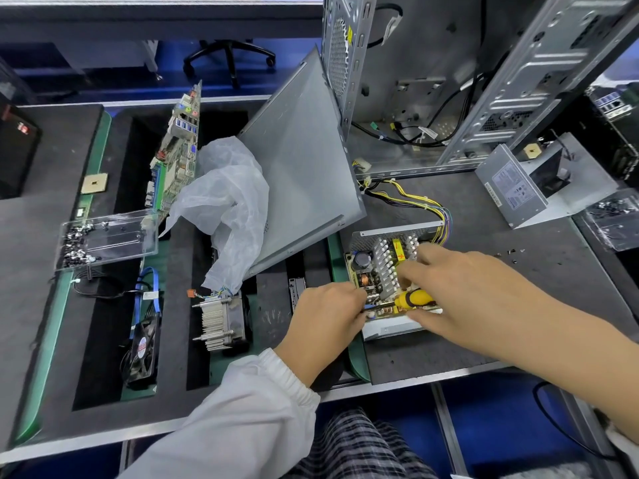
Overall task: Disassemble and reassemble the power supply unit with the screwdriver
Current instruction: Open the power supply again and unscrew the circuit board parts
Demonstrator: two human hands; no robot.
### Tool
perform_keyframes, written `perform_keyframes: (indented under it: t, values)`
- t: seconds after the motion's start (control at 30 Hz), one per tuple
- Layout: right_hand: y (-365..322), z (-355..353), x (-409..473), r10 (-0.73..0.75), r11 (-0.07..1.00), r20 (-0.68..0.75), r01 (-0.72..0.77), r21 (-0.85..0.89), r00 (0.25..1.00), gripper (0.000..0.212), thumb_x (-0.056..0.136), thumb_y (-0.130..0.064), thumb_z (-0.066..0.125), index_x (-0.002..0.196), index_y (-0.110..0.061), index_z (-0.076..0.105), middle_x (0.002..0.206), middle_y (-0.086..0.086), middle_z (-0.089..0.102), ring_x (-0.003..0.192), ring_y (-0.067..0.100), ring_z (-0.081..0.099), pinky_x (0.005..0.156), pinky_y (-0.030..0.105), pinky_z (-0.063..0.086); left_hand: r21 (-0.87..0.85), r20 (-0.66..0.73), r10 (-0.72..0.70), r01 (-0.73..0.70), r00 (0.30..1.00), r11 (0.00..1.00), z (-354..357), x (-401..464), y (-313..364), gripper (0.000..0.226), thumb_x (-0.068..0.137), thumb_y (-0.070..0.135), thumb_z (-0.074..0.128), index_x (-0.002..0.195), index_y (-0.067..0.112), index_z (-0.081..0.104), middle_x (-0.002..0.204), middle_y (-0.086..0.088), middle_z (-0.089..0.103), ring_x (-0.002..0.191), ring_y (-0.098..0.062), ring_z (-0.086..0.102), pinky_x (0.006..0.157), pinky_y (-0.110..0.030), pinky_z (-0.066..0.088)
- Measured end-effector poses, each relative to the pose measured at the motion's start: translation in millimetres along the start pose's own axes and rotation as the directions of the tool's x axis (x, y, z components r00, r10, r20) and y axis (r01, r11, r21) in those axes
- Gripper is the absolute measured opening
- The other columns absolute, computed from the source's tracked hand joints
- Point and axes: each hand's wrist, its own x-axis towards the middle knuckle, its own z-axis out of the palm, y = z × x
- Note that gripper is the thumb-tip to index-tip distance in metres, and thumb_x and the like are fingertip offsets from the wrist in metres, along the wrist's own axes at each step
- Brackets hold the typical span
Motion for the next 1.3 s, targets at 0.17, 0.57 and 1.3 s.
perform_keyframes:
  t: [0.17,0.57,1.3]
  values:
    - [-3.4,-2.0,3.1,-0.011,0.999,0.007,0.011,-0.032,1.000,0.021,0.094,-0.041,0.046,0.110,-0.030,0.038,0.109,-0.003,0.040,0.090,0.022,0.057,0.064,0.029,0.037,0.050,0.076,0.025,-0.029,0.997,0.998,-0.8,4.0,4.6,0.013,0.098,0.027,0.044,0.086,0.023,0.043,0.098,0.002,0.059,0.094,-0.021,0.058,0.062,-0.030,0.030]
    - [1.4,2.6,3.9,-0.007,1.000,0.006,0.007,-0.016,1.000,0.015,0.093,-0.043,0.046,0.102,-0.033,0.039,0.101,-0.006,0.039,0.087,0.021,0.057,0.061,0.028,0.036,0.029,0.070,0.025,-0.027,0.997,0.999,3.4,3.3,-2.1,0.024,0.096,0.042,0.053,0.088,0.021,0.045,0.091,0.005,0.052,0.089,-0.021,0.057,0.061,-0.030,0.029]
    - [-6.9,11.6,14.3,0.005,0.999,0.052,-0.002,-0.052,0.999,0.020,0.095,-0.038,0.045,0.110,-0.026,0.046,0.111,-0.003,0.044,0.090,0.024,0.059,0.062,0.028,0.034,-0.144,0.080,-0.107,0.117,0.991,0.983,14.4,3.8,-11.1,0.006,0.088,0.033,0.066,0.091,0.028,0.065,0.089,0.011,0.064,0.084,-0.009,0.060,0.070,-0.026,0.049]
